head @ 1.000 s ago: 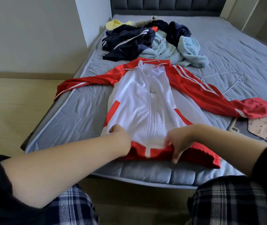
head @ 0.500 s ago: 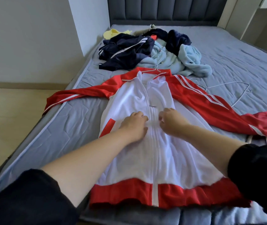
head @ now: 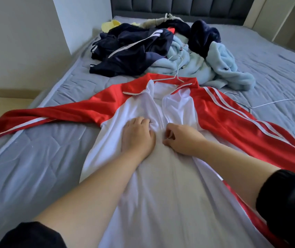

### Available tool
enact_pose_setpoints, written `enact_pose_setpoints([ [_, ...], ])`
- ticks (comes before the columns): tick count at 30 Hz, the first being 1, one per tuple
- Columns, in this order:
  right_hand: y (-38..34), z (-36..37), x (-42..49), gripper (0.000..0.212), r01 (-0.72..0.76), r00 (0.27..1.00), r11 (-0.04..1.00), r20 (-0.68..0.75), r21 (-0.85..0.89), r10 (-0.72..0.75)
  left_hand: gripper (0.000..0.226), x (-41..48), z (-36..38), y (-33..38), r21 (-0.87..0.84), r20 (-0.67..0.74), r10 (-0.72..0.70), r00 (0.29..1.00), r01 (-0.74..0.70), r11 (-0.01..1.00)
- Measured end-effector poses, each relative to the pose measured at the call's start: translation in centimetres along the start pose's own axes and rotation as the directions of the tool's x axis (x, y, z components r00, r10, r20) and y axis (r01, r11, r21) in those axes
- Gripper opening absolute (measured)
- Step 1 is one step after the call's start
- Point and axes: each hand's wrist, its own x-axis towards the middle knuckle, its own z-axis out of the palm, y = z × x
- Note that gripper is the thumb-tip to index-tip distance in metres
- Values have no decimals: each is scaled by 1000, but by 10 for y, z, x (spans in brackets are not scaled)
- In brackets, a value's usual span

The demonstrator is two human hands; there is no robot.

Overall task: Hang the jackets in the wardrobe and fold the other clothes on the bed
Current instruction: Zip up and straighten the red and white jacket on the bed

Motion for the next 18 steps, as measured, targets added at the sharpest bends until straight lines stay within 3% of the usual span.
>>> enact_pose_setpoints([
  [4, 5, -14, 7, 21, 71, 985, 995, 161, -75, -58, 1, -2, -3, 4, -189, -142, -26, 989, -1, 982],
  [8, 4, -27, 11, 19, 108, 957, 990, 279, -92, -78, 33, -8, -6, 6, -255, -44, 39, 998, -49, 966],
  [14, 2, -26, 7, 6, 130, 975, 961, 209, -244, -78, 35, -4, 0, 1, -280, 71, 49, 996, -27, 960],
  [18, 5, -26, 8, 16, 154, 966, 942, 247, -297, -80, 37, -4, 1, 2, -259, 127, 103, 987, -67, 964],
])
